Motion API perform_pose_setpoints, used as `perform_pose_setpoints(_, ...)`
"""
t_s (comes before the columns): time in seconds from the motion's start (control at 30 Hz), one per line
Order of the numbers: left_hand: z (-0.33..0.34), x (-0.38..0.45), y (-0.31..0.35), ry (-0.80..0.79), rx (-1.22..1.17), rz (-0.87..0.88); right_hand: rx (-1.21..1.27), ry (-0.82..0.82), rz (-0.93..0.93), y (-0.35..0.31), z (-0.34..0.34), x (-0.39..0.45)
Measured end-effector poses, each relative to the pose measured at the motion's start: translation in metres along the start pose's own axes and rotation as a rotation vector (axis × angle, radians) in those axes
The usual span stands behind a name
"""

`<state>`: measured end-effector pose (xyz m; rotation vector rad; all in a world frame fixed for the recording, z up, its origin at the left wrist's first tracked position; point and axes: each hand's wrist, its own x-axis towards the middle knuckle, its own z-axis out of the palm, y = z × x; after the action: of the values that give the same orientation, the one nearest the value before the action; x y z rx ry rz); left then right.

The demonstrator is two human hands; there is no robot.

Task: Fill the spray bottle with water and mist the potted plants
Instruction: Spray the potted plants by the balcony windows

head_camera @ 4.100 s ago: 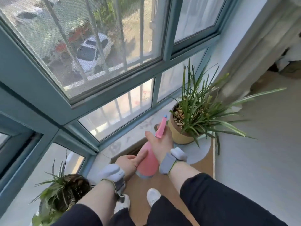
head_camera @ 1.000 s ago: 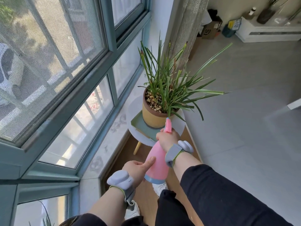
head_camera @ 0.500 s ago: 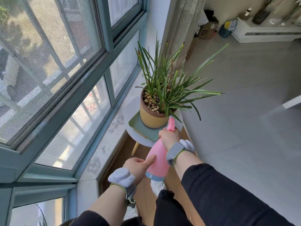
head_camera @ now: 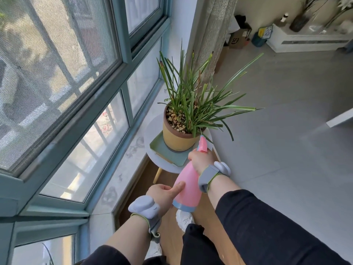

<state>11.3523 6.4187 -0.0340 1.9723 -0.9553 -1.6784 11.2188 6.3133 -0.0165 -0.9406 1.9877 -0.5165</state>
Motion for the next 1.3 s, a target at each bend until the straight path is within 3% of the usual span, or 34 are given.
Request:
perform_pose_setpoints(0.47,0.001,-0.004,-0.007,0.084,-0.036,-0.007,0.116,0.095,-0.048,0.005,-0.005,-0.019)
perform_pose_setpoints(0.6,0.005,-0.008,-0.017,0.162,-0.073,-0.052,0.222,-0.099,-0.175,0.009,-0.001,-0.027)
perform_pose_setpoints(0.8,0.026,-0.021,-0.037,0.362,-0.215,-0.207,0.074,-0.386,-0.445,0.017,0.0,-0.049)
perform_pose_setpoints(0.93,0.057,-0.033,-0.058,0.436,-0.515,-0.245,-0.1,-0.661,-0.624,0.031,0.004,-0.055)
perform_pose_setpoints(1.1,0.091,-0.055,-0.089,0.56,-0.797,-0.352,-0.338,-0.821,-0.818,0.055,0.019,-0.07)
perform_pose_setpoints(1.3,0.126,-0.09,-0.144,0.642,-1.153,-0.453,-0.515,-1.125,-0.86,0.093,0.043,-0.111)
